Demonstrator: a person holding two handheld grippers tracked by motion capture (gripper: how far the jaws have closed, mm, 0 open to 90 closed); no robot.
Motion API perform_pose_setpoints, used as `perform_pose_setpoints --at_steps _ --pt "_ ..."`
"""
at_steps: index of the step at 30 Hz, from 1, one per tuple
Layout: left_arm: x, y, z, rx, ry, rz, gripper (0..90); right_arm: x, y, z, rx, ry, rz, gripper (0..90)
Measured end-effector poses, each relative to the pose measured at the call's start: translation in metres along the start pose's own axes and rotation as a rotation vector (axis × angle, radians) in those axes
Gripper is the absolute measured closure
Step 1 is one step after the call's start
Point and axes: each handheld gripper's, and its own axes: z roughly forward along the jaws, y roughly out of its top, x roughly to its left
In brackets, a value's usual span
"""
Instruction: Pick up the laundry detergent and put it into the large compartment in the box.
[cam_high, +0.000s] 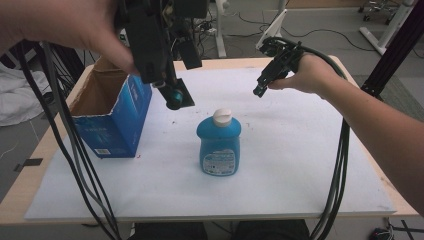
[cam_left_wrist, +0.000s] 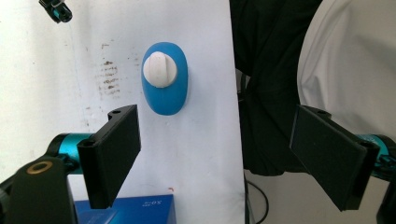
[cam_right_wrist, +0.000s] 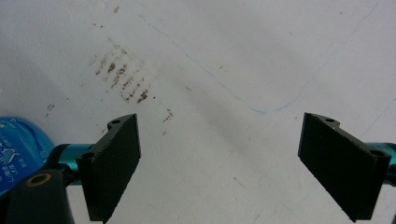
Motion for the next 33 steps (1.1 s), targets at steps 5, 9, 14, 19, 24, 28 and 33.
perform_pose_setpoints --at_steps 5,9,14,19,24,28,33 --pt "0.002 0.003 0.007 0.006 -0.005 0.007 16.4 -0.001 0.0 0.0 -0.005 0.008 0.0 12.4" --pt "0.006 0.004 0.009 0.006 0.0 0.004 16.4 -0.003 0.0 0.0 -0.012 0.011 0.003 12.4" --pt "0.011 0.004 0.011 -0.001 0.005 0.001 16.4 -0.004 0.0 0.001 -0.008 0.011 0.006 12.4" --pt "0.014 0.006 0.016 0.002 0.004 0.004 16.4 -0.005 0.0 0.001 -0.009 0.015 0.003 12.4" --pt "0.017 0.008 0.022 0.001 0.002 0.006 16.5 -0.005 0.0 0.001 -0.008 0.013 0.006 12.4" --pt "0.019 0.011 0.029 0.007 -0.002 0.009 16.4 -0.005 -0.001 0.001 -0.008 0.013 0.006 12.4" --pt "0.022 0.012 0.037 0.005 -0.009 0.01 16.4 -0.005 -0.001 0.0 -0.009 0.012 0.005 12.4"
